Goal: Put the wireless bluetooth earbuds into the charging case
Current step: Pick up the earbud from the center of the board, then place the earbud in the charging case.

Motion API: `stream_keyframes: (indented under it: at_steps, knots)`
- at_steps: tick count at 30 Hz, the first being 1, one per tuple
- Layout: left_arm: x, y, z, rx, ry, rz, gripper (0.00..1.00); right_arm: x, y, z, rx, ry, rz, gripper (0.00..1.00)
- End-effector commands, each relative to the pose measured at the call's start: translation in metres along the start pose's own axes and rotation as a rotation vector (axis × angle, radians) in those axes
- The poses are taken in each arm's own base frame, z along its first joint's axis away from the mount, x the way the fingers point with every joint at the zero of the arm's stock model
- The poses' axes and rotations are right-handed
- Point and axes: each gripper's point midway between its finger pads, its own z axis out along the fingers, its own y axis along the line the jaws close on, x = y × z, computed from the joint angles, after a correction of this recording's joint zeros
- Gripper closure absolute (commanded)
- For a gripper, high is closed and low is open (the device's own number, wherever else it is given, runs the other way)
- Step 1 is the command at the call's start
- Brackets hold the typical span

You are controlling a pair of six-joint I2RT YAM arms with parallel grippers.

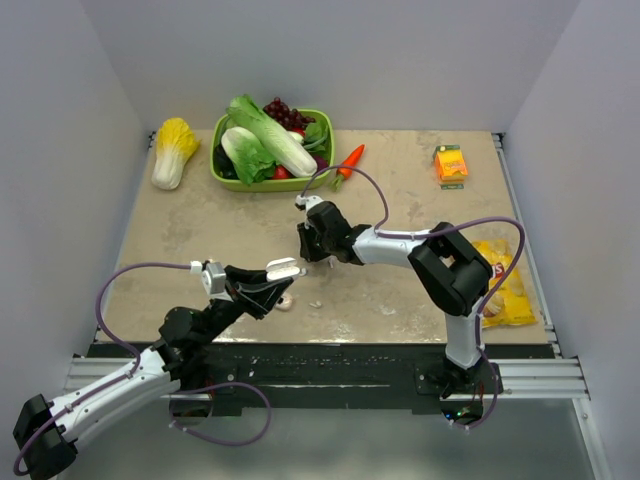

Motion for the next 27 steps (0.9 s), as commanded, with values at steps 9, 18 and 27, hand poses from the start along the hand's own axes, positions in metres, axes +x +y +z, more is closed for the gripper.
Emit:
stream_keyframes:
  at_steps: [9,18,27]
  knots:
    - [0.027,0.011,-0.012,-0.018,0.031,-0.006,1.00,-0.035,-0.006,-0.047,0.052,-0.125,0.021,1.00]
    - [0.010,0.016,0.006,-0.064,-0.011,0.007,1.00,-0.081,-0.015,-0.225,0.163,-0.426,-0.042,1.00]
    - [0.001,-0.012,0.058,0.069,0.097,0.072,1.00,-0.082,0.071,-0.336,-0.155,-0.500,-0.335,1.00]
